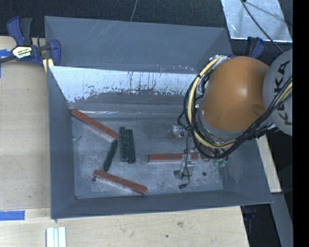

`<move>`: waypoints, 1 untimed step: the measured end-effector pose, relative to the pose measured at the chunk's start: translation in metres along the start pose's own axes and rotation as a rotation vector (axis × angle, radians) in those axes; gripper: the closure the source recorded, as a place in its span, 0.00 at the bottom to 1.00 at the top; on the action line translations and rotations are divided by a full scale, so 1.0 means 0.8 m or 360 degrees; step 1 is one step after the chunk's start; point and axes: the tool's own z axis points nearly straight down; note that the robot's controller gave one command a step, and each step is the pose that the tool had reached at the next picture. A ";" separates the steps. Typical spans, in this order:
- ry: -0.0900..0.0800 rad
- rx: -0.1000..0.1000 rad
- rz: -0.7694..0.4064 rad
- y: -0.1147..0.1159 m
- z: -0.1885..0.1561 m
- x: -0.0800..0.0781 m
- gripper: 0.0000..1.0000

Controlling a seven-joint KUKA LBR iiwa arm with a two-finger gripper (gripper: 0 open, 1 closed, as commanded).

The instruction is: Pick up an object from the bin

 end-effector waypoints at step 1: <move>-0.0009 -0.0001 0.0109 -0.030 0.072 -0.052 0.00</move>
Offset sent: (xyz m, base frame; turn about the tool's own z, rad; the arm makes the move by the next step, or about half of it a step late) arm 0.0129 -0.0210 -0.1412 0.1579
